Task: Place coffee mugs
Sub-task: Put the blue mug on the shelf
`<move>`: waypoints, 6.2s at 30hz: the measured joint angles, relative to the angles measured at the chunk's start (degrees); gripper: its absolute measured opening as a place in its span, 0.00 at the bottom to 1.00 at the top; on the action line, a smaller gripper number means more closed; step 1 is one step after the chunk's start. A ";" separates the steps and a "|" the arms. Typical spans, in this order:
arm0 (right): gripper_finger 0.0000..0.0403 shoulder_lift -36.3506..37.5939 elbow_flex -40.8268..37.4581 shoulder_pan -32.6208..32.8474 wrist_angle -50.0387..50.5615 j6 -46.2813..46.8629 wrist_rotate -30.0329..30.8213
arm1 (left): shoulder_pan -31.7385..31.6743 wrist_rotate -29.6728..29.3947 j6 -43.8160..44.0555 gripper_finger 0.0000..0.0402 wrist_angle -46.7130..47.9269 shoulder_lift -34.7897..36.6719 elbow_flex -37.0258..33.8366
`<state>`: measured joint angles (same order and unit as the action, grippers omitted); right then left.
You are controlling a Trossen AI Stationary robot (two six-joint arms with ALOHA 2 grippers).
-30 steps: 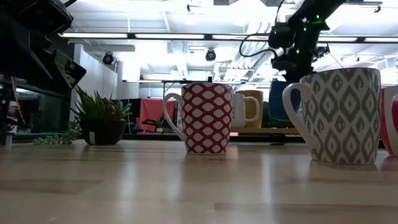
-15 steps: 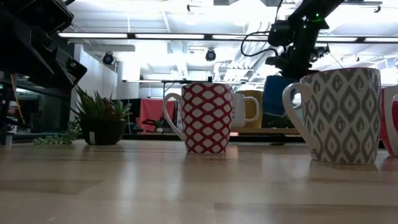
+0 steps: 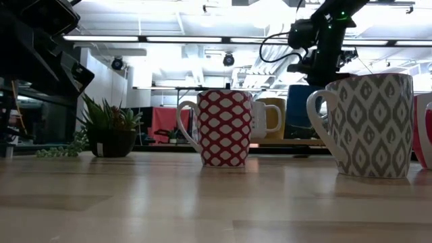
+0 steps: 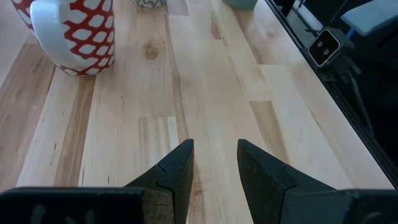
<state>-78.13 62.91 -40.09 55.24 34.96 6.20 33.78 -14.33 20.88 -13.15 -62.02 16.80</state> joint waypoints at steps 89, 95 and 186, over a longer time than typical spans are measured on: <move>0.16 4.84 0.03 2.88 -10.77 -7.69 8.32 | 0.00 0.02 0.02 0.28 1.55 -0.02 0.00; 0.16 4.38 0.05 2.79 -3.21 -6.81 13.12 | 0.00 0.02 -0.02 0.28 1.51 0.00 0.00; 0.16 -4.44 -0.04 9.18 -1.90 -9.45 1.02 | 0.00 0.02 -0.02 0.28 1.33 0.00 0.00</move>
<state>-82.56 62.87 -30.91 53.34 25.51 7.23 33.78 -14.31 20.86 -11.81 -62.02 16.80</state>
